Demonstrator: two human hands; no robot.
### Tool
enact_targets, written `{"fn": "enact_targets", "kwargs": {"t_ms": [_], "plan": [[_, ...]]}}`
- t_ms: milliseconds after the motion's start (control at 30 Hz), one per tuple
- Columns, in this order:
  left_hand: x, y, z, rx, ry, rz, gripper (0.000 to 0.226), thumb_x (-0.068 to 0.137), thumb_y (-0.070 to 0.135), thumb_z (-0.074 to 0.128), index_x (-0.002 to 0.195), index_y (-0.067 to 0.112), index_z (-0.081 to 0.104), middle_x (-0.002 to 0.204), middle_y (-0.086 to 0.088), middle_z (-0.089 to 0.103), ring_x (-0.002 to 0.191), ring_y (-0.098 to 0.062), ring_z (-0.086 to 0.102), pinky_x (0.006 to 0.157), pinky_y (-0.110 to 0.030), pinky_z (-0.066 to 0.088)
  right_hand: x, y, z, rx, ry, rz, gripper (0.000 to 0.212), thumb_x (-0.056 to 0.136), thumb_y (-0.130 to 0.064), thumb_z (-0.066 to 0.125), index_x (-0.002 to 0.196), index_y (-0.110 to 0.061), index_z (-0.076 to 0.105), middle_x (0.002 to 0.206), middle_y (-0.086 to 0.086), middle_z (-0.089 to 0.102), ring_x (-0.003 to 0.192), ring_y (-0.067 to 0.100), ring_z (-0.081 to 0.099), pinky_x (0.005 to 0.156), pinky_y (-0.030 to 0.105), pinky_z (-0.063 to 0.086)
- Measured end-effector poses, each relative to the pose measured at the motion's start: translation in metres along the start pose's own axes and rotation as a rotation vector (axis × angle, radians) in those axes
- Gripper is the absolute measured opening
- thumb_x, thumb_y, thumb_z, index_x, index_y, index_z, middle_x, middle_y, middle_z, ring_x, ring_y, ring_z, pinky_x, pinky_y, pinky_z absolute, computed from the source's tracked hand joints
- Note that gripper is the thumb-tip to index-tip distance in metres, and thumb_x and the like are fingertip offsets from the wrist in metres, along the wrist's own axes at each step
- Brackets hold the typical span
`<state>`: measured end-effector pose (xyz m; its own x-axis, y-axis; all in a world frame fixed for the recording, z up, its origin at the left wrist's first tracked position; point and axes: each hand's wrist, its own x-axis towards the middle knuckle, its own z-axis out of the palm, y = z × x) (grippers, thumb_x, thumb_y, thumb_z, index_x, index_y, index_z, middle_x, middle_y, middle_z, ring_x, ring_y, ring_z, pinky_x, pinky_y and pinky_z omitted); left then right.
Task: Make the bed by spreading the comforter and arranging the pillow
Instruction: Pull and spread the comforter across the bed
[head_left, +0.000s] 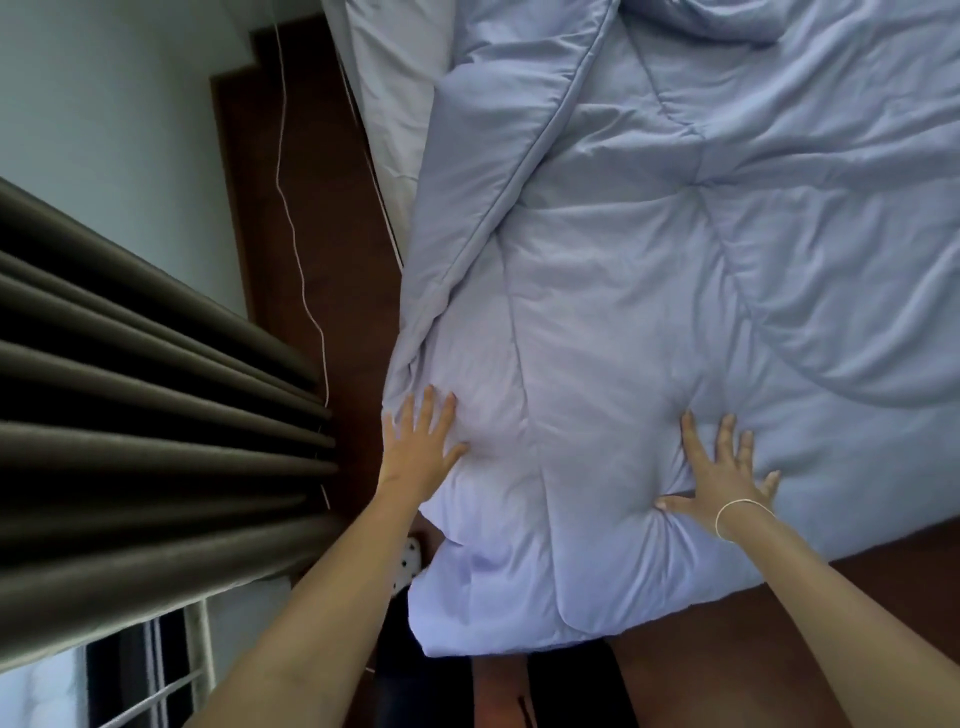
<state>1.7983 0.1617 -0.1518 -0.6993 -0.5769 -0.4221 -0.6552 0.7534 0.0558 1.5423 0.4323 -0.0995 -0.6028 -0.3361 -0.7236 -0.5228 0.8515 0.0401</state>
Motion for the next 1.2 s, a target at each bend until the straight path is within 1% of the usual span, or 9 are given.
{"fn": "enact_targets", "kwargs": {"t_ms": [67, 167, 300, 600, 767, 867, 967, 1067, 1200], "plan": [[0.014, -0.02, -0.007, 0.12, 0.113, 0.037, 0.077, 0.088, 0.052, 0.051, 0.15, 0.022, 0.018, 0.157, -0.013, 0.017, 0.144, -0.035, 0.018, 0.108, -0.062, 0.023, -0.002, -0.006, 0.002, 0.098, 0.018, 0.033, 0.119, 0.076, -0.052, 0.07, 0.14, -0.041, -0.031, 0.151, 0.006, -0.037, 0.143, 0.033, -0.021, 0.112, 0.062, 0.009], [0.036, -0.045, -0.023, 0.227, 0.249, 0.117, 0.081, 0.089, 0.025, 0.057, 0.152, 0.021, 0.005, 0.159, -0.014, 0.004, 0.146, -0.033, 0.002, 0.111, -0.063, 0.002, -0.01, -0.041, 0.017, 0.329, 0.18, 0.099, 0.093, 0.084, -0.025, 0.057, 0.152, -0.027, -0.006, 0.158, 0.01, -0.016, 0.146, 0.034, -0.009, 0.116, 0.056, 0.011], [0.061, -0.089, -0.043, 0.32, 0.34, 0.248, 0.083, 0.088, 0.018, 0.054, 0.152, 0.023, 0.0, 0.16, -0.01, -0.001, 0.146, -0.033, 0.004, 0.112, -0.061, -0.004, -0.018, -0.145, 0.038, 0.269, 0.621, -0.062, 0.073, 0.082, -0.041, 0.037, 0.147, -0.008, 0.03, 0.154, 0.018, 0.025, 0.142, 0.037, 0.023, 0.111, 0.056, 0.022], [0.104, -0.134, -0.057, 0.15, 0.079, 0.252, 0.065, 0.095, 0.055, 0.032, 0.15, 0.031, 0.01, 0.153, -0.013, 0.027, 0.143, -0.039, 0.016, 0.109, -0.067, 0.003, -0.007, -0.275, 0.083, -0.22, 0.453, -0.381, 0.077, 0.081, -0.039, 0.054, 0.15, -0.023, 0.023, 0.16, 0.011, 0.009, 0.144, 0.045, -0.001, 0.116, 0.056, 0.002], [0.105, -0.132, -0.063, 0.16, 0.188, 0.358, 0.06, 0.083, 0.029, 0.069, 0.137, 0.016, 0.046, 0.094, -0.006, 0.06, 0.087, -0.028, 0.059, 0.104, -0.061, 0.034, -0.016, -0.252, 0.107, -0.563, 0.195, -0.656, 0.047, 0.079, -0.028, 0.034, 0.11, -0.029, 0.069, 0.135, 0.003, 0.057, 0.126, 0.028, 0.052, 0.117, 0.048, -0.013], [0.108, -0.15, -0.075, 0.202, 0.172, 0.291, 0.054, 0.076, 0.005, 0.067, 0.127, 0.012, 0.055, 0.093, -0.006, 0.062, 0.089, -0.03, 0.058, 0.104, -0.06, 0.033, -0.023, -0.262, 0.084, -0.325, 0.403, -0.689, 0.047, 0.074, -0.02, 0.042, 0.113, -0.022, 0.067, 0.135, 0.01, 0.056, 0.128, 0.029, 0.049, 0.118, 0.043, 0.005], [0.121, -0.176, -0.084, 0.239, 0.139, 0.194, 0.057, 0.074, -0.002, 0.063, 0.129, 0.009, 0.053, 0.098, -0.009, 0.064, 0.097, -0.035, 0.055, 0.104, -0.063, 0.028, -0.011, -0.255, 0.044, -0.066, 0.655, -0.381, 0.054, 0.082, -0.029, 0.046, 0.134, -0.016, 0.052, 0.146, 0.014, 0.042, 0.138, 0.031, 0.03, 0.112, 0.046, 0.017], [0.132, -0.188, -0.09, 0.306, 0.068, 0.194, 0.057, 0.084, 0.004, 0.054, 0.139, 0.011, 0.041, 0.11, -0.007, 0.063, 0.107, -0.033, 0.051, 0.105, -0.061, 0.026, 0.0, -0.231, 0.031, 0.066, 0.564, -0.008, 0.08, 0.085, -0.06, 0.037, 0.151, -0.019, 0.02, 0.158, 0.01, 0.014, 0.145, 0.033, 0.012, 0.115, 0.047, 0.012], [0.132, -0.165, -0.097, 0.231, -0.145, 0.135, 0.056, 0.094, 0.014, 0.039, 0.147, 0.009, 0.02, 0.135, -0.01, 0.048, 0.12, -0.033, 0.046, 0.1, -0.055, 0.035, -0.007, -0.239, 0.041, -0.021, 0.456, -0.151, 0.085, 0.075, -0.055, 0.052, 0.149, -0.022, 0.025, 0.157, 0.013, 0.019, 0.142, 0.041, 0.022, 0.11, 0.056, 0.03]]}}
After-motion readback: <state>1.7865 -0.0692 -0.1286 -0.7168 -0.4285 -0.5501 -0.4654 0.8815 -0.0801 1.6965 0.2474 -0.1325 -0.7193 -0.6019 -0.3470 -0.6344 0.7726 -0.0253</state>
